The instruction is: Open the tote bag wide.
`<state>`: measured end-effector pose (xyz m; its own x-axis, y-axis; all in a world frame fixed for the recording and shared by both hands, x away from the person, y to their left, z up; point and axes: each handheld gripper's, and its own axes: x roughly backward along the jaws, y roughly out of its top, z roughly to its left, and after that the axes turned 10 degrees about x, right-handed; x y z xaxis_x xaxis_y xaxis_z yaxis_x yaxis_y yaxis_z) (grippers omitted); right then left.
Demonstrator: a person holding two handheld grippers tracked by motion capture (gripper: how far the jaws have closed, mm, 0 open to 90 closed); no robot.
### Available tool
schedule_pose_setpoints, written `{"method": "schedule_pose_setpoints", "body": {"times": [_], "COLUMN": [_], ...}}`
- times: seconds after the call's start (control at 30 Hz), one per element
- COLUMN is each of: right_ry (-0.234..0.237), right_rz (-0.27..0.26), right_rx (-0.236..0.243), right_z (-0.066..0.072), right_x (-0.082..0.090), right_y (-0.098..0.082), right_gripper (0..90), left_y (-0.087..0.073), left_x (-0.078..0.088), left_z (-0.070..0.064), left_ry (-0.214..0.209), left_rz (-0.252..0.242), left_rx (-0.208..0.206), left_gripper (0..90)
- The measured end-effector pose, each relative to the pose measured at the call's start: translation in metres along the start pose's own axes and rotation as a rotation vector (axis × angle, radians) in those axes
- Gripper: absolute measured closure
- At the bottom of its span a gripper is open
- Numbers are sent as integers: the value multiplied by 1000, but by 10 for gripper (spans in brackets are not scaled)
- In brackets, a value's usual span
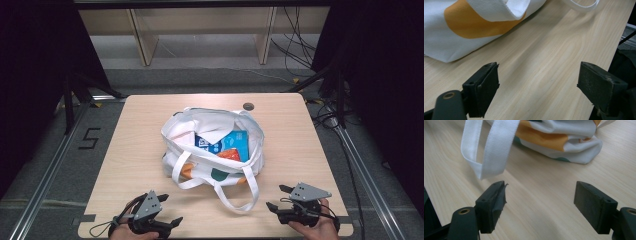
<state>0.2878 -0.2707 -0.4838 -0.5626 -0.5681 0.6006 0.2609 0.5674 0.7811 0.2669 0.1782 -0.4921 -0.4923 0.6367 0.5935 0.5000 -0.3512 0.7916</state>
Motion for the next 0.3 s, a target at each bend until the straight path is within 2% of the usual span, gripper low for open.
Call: {"method": "schedule_pose_setpoints", "body": {"times": [0.17,0.3], "right_ry": [0,0], "right_rz": [7,16], "right_rx": [-5,-1], "right_z": [0,0], "right_x": [0,-1], "right_y": [0,0], "right_gripper": [263,263], "left_y": [-1,-1], "left_x": [-1,-1], "left_z": [0,3], "left_ry": [-6,9], "left_rz": [-19,-6], "left_rx": [32,23], "left_gripper": [168,168]}}
